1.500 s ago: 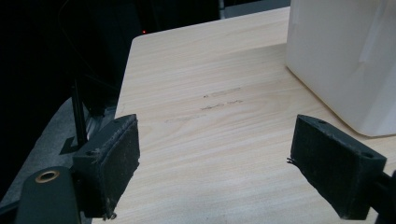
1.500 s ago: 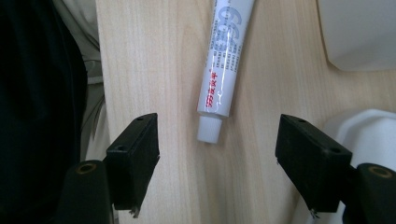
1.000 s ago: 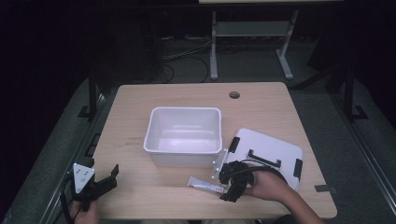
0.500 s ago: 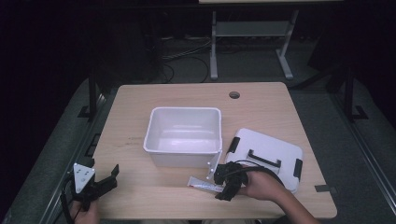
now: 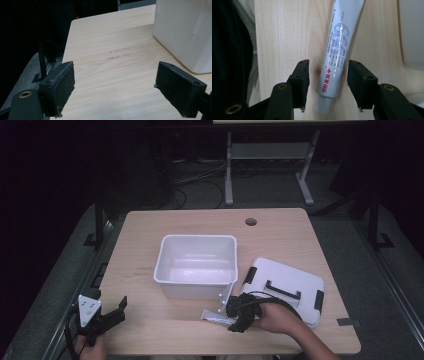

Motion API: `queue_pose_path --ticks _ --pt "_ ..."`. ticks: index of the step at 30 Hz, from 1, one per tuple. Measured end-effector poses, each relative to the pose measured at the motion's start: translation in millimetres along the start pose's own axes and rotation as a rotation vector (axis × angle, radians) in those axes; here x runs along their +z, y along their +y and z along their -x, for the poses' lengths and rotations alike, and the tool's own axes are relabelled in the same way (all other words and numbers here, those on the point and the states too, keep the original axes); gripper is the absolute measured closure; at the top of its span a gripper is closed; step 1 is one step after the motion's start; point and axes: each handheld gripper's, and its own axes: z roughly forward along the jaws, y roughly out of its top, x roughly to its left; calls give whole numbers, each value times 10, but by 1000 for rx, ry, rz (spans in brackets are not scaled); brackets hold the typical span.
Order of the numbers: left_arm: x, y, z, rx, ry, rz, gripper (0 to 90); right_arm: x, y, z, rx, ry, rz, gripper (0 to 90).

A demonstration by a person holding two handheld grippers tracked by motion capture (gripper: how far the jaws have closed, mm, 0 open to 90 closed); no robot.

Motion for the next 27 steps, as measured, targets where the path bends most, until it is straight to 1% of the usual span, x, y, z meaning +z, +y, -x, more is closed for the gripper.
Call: queue_pose_path --ticks 2,13,27 --pt "0 0 0 -1 1 0 150 4 8 -3 4 -3 -3 532" --pt "-5 0 -8 -1 1 0 150 30 28 15 -7 -11 -9 593" --pt "-7 -1 -10 -3 2 0 150 57 36 29 -31 -13 -21 658"
